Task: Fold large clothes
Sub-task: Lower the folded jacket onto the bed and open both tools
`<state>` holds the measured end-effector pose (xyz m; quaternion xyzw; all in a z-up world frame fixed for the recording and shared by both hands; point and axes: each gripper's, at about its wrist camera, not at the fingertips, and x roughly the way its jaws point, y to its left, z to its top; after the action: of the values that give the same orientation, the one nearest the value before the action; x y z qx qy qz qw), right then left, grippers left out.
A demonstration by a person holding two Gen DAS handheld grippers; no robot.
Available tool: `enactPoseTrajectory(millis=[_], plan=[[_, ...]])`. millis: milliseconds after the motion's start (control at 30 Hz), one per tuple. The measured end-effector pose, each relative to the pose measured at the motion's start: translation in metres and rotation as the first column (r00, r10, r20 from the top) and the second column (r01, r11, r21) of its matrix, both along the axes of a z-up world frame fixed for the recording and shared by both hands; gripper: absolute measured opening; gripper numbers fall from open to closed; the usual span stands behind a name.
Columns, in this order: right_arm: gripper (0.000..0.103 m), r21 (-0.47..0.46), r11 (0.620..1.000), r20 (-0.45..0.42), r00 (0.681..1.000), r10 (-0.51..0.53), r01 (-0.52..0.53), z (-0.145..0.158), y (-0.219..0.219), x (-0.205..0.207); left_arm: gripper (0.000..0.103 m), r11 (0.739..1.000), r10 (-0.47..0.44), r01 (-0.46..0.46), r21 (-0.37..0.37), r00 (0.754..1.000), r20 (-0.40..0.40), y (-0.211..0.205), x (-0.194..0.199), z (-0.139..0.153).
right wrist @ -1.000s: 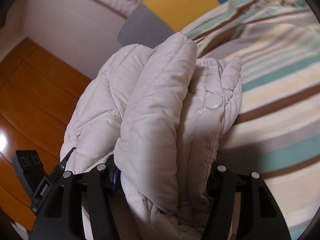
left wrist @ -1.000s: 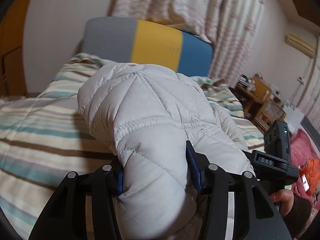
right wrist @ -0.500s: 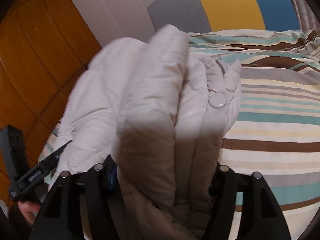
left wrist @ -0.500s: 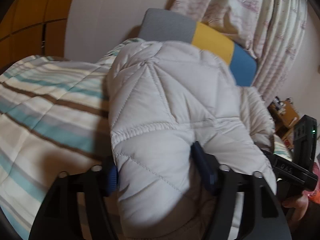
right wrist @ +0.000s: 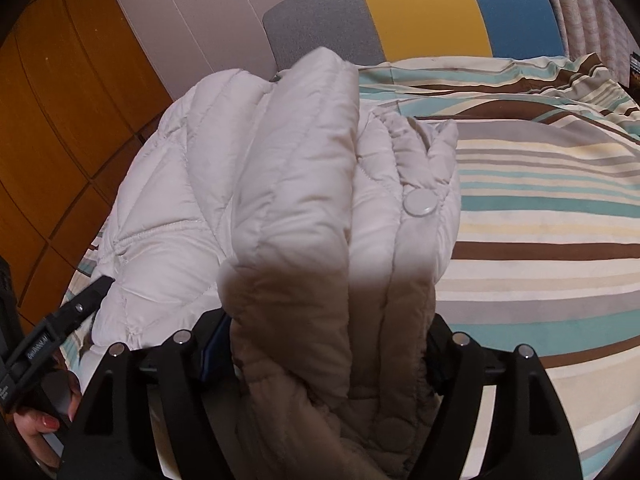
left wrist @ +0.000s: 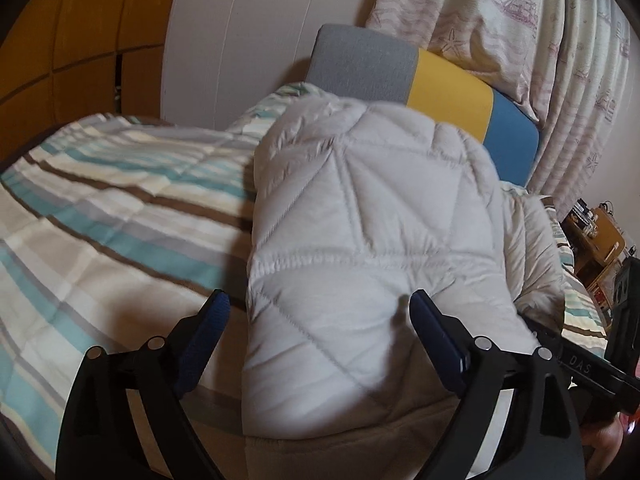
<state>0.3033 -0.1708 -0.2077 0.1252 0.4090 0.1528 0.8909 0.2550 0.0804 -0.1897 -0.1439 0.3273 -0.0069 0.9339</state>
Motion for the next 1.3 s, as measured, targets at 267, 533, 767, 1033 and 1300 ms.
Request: enactPoseTrajectory(millis=[267, 533, 767, 1033, 1300], plan=[[0.082, -0.023, 0.993, 0.109, 0.988, -0.109, 0.112, 0.062, -0.021, -0.022, 0.091, 0.998, 0.037, -0.038, 0.041, 0.999, 0.015, -0.008, 0.019, 0.035], [0.08, -0.219, 0.969, 0.189, 0.979, -0.075, 0.117, 0.087, 0.027, 0.042, 0.091, 0.973, 0.02, -0.011, 0.232, 0.999, -0.035, -0.04, 0.081, 0.051], [0.08, -0.369, 0.915, 0.042, 0.986, -0.161, 0.165, 0.013, 0.025, 0.084, 0.097, 0.933, -0.044, 0.079, 0.352, 0.993, -0.108, -0.067, 0.122, 0.021], [0.085, -0.241, 0.955, -0.061, 0.98, -0.191, 0.172, -0.03, -0.006, 0.103, 0.1, 0.941, -0.028, 0.066, 0.331, 0.992, -0.121, -0.066, 0.145, -0.014], [0.086, -0.301, 0.94, -0.005, 0.986, -0.169, 0.16, -0.015, 0.005, 0.09, 0.1, 0.95, -0.04, 0.065, 0.306, 0.995, -0.087, -0.065, 0.127, -0.003]])
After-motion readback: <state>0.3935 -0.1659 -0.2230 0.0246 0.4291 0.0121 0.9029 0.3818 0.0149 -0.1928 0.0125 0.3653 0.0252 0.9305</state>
